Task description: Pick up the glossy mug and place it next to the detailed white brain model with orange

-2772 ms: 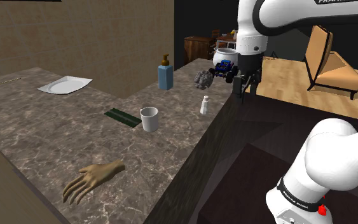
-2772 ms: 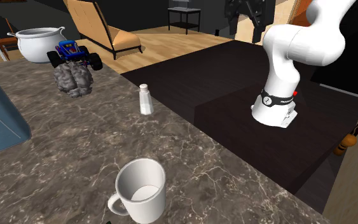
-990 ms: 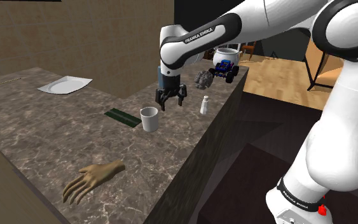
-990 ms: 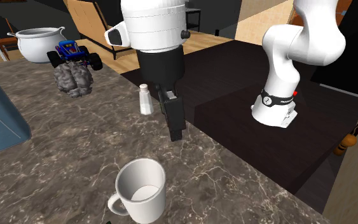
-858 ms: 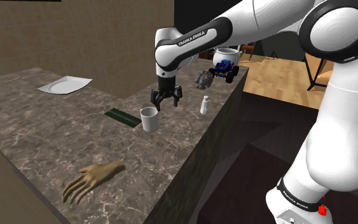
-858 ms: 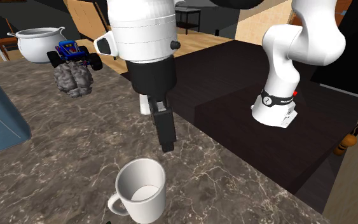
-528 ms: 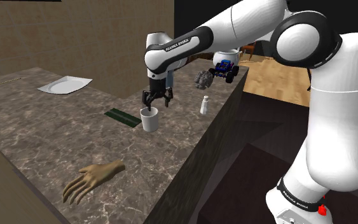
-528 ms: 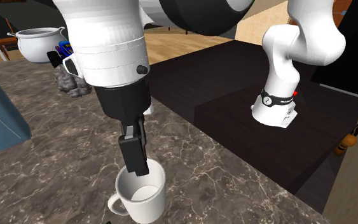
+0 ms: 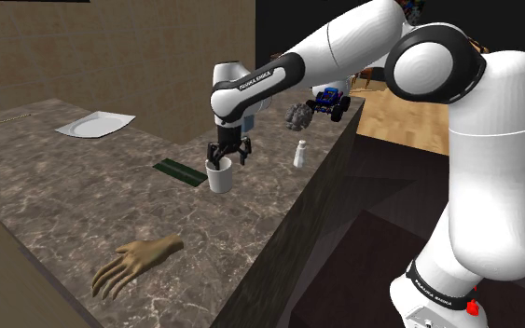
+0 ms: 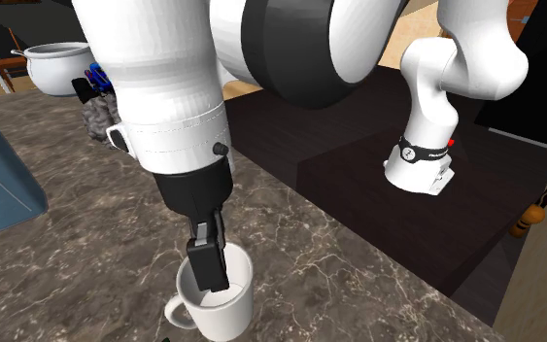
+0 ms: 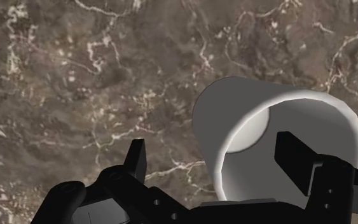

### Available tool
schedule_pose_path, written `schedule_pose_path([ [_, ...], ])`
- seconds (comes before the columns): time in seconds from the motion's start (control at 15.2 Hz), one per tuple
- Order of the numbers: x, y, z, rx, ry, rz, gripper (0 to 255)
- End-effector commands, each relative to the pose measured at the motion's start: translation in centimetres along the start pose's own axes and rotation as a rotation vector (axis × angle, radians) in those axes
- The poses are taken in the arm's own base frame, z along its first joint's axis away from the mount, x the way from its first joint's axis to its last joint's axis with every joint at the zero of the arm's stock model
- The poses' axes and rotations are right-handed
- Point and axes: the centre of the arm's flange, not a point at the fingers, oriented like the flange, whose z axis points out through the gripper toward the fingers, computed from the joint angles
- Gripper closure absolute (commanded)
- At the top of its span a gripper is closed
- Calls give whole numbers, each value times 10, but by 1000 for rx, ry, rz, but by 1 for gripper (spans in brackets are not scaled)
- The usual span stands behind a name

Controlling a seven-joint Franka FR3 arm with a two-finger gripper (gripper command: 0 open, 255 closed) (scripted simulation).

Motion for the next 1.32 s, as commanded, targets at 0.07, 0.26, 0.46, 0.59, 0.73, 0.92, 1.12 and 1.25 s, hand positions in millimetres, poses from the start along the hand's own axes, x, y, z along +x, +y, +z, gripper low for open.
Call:
schedule_pose_path([
  [0.07,0,0,2,0,1,0,0],
  [0.26,0,0,2,0,1,0,0],
  [0.46,0,0,2,0,0,0,255],
  [0.59,0,0,2,0,0,0,255],
  [0.73,0,0,2,0,0,0,255],
  [0.92,0,0,2,0,0,0,255],
  [1.12,0,0,-9,0,1,0,255],
  [1.25,-1,-1,-19,0,1,0,255],
])
